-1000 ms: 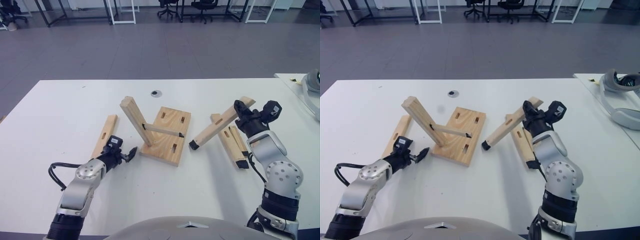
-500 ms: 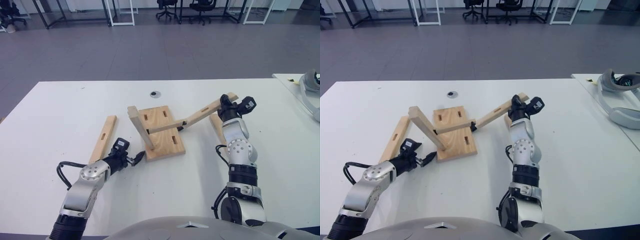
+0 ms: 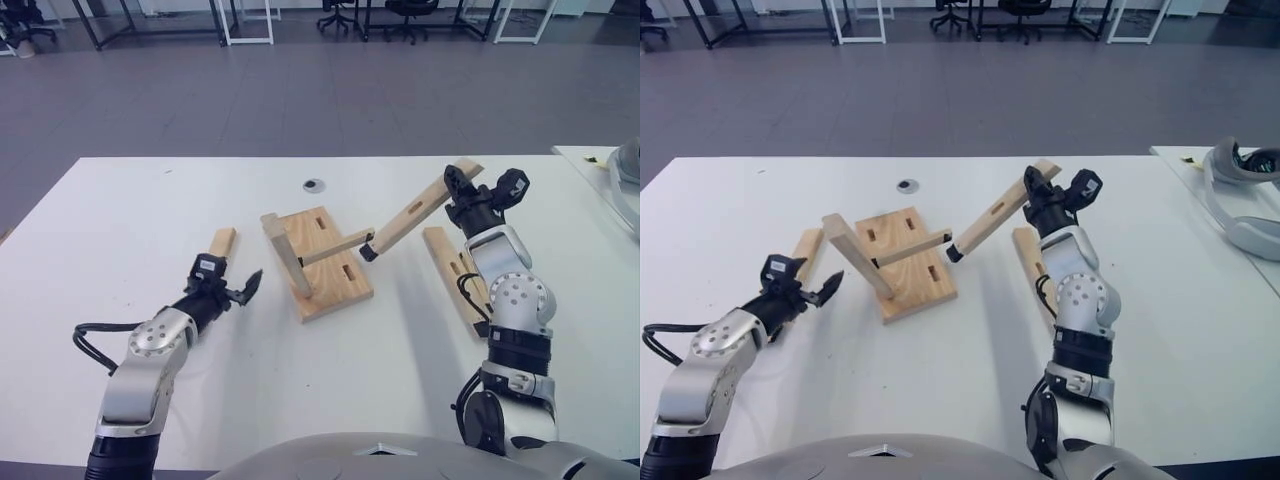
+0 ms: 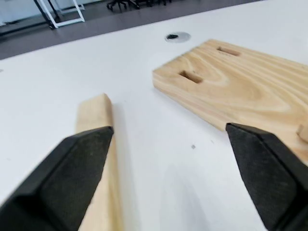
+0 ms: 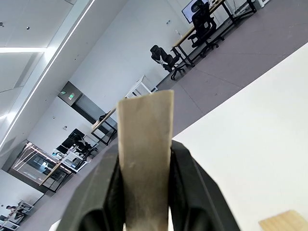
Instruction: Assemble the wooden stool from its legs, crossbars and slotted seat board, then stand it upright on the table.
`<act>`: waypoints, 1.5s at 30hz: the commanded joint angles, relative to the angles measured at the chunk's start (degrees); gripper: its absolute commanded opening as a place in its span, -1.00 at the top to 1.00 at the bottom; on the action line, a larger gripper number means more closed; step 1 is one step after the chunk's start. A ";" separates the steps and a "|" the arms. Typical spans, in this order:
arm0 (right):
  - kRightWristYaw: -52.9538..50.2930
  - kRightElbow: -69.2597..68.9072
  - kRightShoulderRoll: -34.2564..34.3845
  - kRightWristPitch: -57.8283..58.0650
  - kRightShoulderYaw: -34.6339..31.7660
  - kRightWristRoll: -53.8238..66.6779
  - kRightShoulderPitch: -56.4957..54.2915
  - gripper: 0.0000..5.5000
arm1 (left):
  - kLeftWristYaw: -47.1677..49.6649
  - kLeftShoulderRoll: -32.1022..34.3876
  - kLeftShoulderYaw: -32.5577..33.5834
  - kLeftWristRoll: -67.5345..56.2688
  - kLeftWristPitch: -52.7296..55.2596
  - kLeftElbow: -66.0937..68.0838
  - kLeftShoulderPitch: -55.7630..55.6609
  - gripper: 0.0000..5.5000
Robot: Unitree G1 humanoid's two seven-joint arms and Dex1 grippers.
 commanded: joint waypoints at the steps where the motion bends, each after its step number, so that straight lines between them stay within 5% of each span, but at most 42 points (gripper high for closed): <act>1: -3.51 -6.13 1.29 3.93 -0.18 3.10 3.53 0.63 | 3.86 -2.97 2.87 0.05 -3.12 0.57 -2.25 -0.57; 14: -7.78 -10.96 3.71 4.61 -0.25 9.30 3.03 0.63 | 4.79 -5.06 -0.27 2.05 -4.96 8.22 -6.68 -0.57; 33: -2.71 -11.55 5.01 -2.23 11.31 -8.11 8.05 0.63 | 6.57 -6.08 0.25 1.13 -2.57 3.03 -7.44 -0.57; 45: -4.54 -12.88 10.20 -4.99 12.85 -10.34 9.05 0.63 | 6.15 -6.11 -0.31 0.99 -2.18 3.03 -7.30 -0.57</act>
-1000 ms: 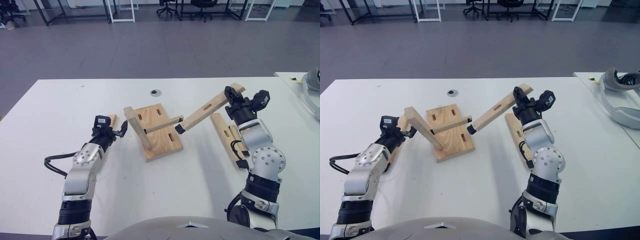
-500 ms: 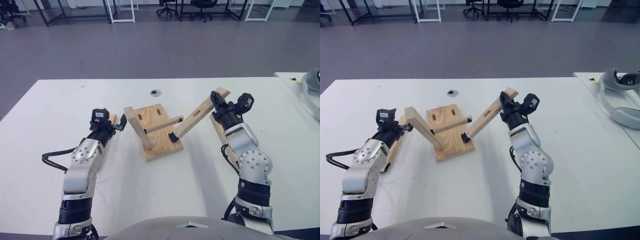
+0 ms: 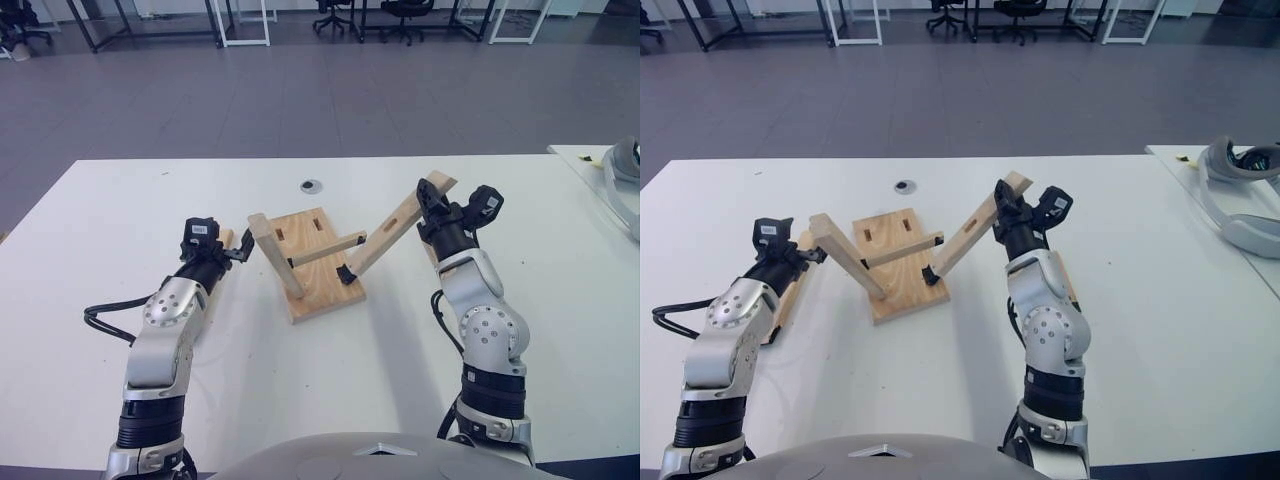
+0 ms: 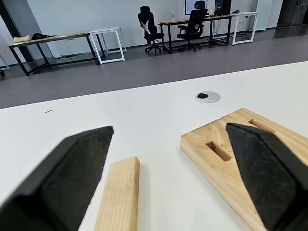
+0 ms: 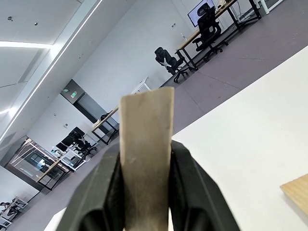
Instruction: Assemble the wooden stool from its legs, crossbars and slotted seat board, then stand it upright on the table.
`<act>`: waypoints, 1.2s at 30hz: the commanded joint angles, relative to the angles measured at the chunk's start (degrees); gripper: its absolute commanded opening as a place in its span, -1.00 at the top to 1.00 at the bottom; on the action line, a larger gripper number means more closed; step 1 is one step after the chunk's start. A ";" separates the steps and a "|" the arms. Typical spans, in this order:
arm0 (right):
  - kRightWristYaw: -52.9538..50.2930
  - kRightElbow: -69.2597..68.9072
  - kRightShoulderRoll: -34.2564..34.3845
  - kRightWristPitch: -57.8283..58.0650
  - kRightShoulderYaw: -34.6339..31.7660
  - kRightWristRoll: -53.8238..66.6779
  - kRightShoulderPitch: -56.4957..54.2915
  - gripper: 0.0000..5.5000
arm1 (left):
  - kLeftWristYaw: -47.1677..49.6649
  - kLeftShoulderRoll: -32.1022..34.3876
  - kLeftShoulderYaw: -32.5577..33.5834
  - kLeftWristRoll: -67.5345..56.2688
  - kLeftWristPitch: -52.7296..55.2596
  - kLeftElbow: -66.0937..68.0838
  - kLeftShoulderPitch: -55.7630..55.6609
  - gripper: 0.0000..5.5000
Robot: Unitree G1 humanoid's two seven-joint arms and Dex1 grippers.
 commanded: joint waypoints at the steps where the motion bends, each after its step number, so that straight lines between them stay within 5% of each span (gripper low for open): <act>1: -0.64 -0.82 1.95 -0.12 0.75 -0.84 1.32 0.63 | -0.02 -0.20 -0.66 0.08 1.13 -0.83 0.01 -0.57; 13: -1.38 -0.63 1.22 -0.56 -4.87 6.36 -2.80 0.63 | -0.27 -0.24 -1.10 0.14 0.60 0.05 0.97 -0.57; 28: 2.20 2.56 1.20 -2.93 0.26 0.14 2.90 0.63 | -0.82 0.35 -1.15 0.36 0.76 0.19 1.04 -0.57; 36: 3.45 -2.85 -3.81 -4.66 10.41 -15.41 3.02 0.63 | -0.78 0.44 -1.12 0.42 0.85 -0.04 1.01 -0.57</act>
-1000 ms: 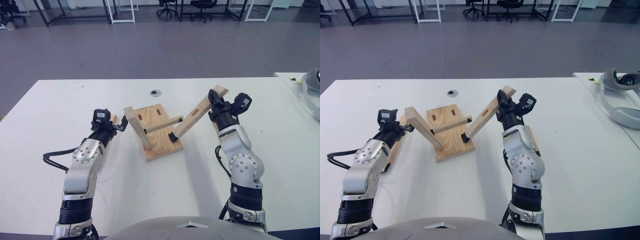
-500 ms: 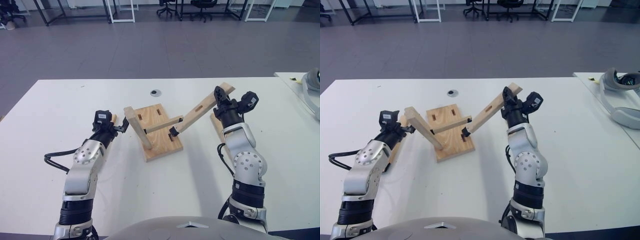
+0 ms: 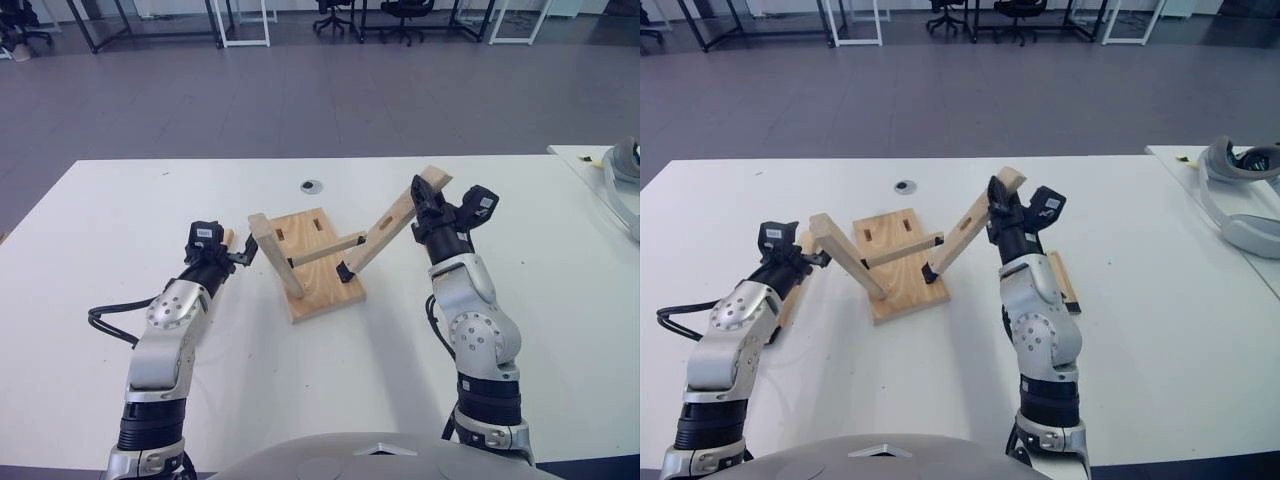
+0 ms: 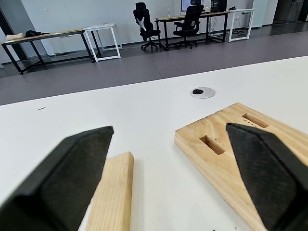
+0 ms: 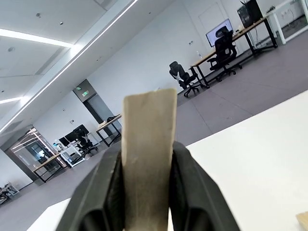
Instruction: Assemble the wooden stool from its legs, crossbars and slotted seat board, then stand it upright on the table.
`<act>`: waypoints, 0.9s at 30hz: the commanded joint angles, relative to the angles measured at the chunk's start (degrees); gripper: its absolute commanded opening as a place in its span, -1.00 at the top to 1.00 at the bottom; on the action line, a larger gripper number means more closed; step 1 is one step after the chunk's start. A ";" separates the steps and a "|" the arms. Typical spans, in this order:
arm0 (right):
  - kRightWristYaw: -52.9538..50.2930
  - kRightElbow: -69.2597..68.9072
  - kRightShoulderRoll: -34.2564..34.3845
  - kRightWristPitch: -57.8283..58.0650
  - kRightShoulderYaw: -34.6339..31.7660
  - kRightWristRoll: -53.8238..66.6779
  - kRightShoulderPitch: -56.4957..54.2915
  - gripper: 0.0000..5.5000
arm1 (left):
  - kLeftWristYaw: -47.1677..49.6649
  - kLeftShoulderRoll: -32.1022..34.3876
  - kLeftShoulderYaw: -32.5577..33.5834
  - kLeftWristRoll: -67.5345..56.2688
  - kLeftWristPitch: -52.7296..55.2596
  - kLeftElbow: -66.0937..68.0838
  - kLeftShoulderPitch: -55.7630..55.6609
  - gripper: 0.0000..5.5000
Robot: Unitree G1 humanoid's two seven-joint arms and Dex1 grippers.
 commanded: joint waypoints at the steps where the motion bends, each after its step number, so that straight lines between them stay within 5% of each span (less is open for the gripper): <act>1: -1.16 -1.43 -1.81 1.67 2.90 -6.58 1.24 0.63 | -0.15 0.39 -0.14 0.41 0.81 -0.10 0.29 -0.57; 27: 9.57 1.15 -7.94 -2.54 4.60 -12.91 7.52 0.63 | 0.55 -0.46 -0.89 0.39 1.33 -0.32 0.02 -0.57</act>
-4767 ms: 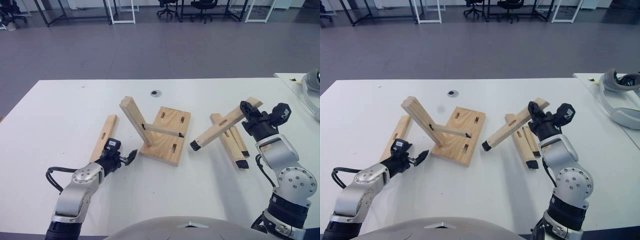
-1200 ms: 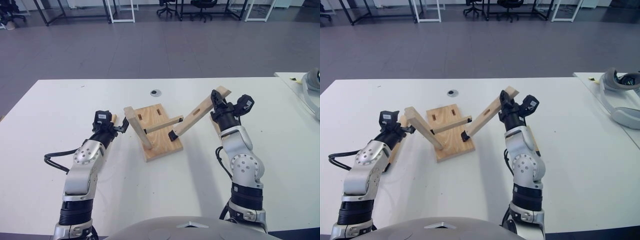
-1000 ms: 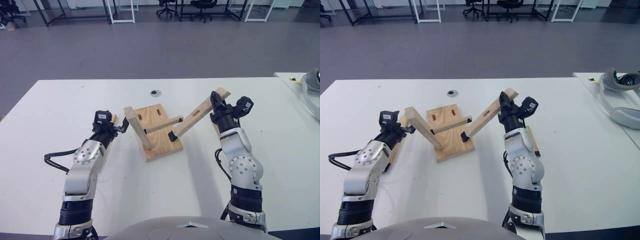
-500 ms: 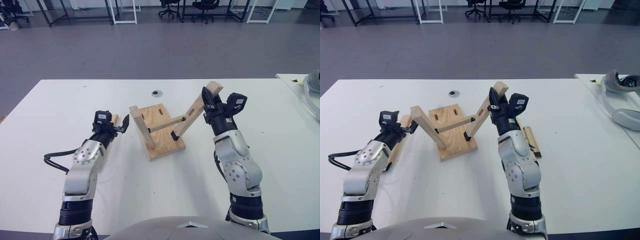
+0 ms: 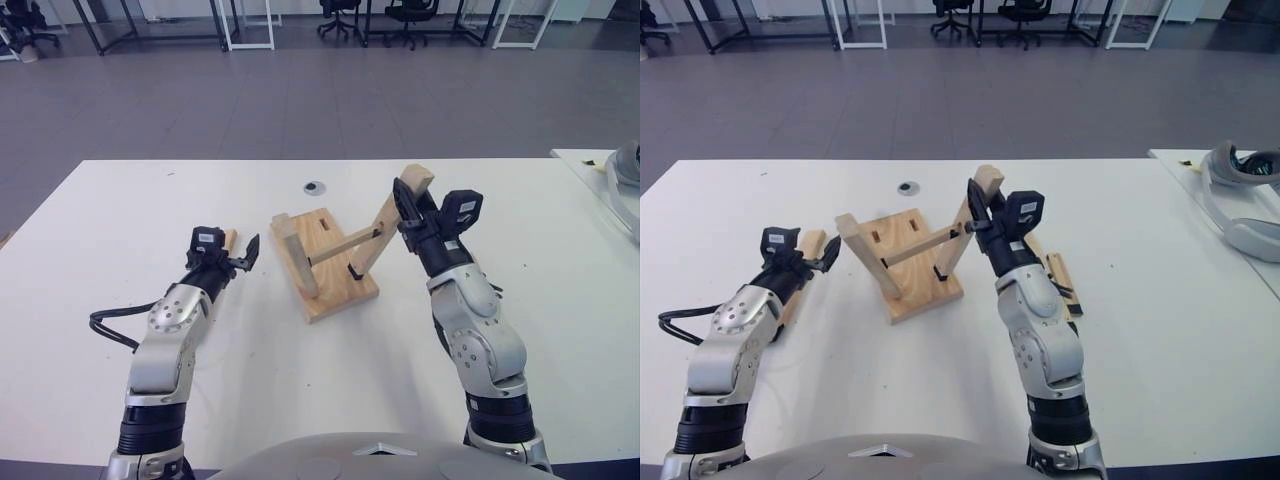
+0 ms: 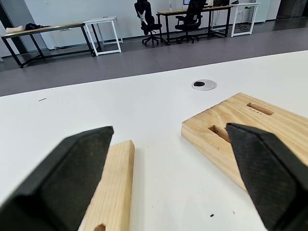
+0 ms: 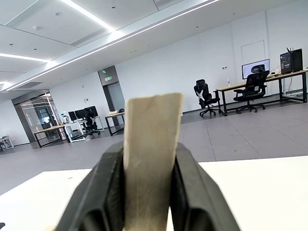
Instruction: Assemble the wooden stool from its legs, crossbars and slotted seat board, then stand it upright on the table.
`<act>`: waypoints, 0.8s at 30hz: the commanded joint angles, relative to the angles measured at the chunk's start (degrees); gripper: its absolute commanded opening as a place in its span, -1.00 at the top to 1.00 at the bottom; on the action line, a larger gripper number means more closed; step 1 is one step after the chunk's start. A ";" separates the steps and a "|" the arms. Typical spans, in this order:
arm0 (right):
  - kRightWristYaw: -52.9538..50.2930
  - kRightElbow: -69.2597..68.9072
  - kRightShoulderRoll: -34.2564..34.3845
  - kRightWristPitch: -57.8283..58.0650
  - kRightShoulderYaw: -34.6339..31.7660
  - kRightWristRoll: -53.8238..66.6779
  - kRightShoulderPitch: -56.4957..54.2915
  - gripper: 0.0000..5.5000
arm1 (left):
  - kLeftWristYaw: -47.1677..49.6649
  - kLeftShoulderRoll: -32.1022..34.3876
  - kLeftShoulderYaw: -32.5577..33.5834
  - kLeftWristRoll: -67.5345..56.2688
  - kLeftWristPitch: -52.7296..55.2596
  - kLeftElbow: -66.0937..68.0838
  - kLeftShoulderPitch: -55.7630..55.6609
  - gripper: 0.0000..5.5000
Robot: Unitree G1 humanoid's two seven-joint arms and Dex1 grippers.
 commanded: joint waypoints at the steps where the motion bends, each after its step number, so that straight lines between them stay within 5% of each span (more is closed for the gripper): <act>1: 1.03 3.49 -1.97 1.40 -0.91 -2.53 3.19 0.63 | 0.35 -0.17 -0.07 0.37 0.42 -0.30 -1.08 -0.57; 14: 5.61 7.19 -4.34 -4.03 -0.61 -6.67 3.85 0.63 | 0.46 0.46 -0.31 1.03 1.07 -0.24 -1.90 -0.57; 24: 6.66 9.62 -8.57 4.48 2.74 -7.92 2.70 0.63 | 0.46 -0.13 -0.28 1.14 -0.30 1.81 -2.08 -0.57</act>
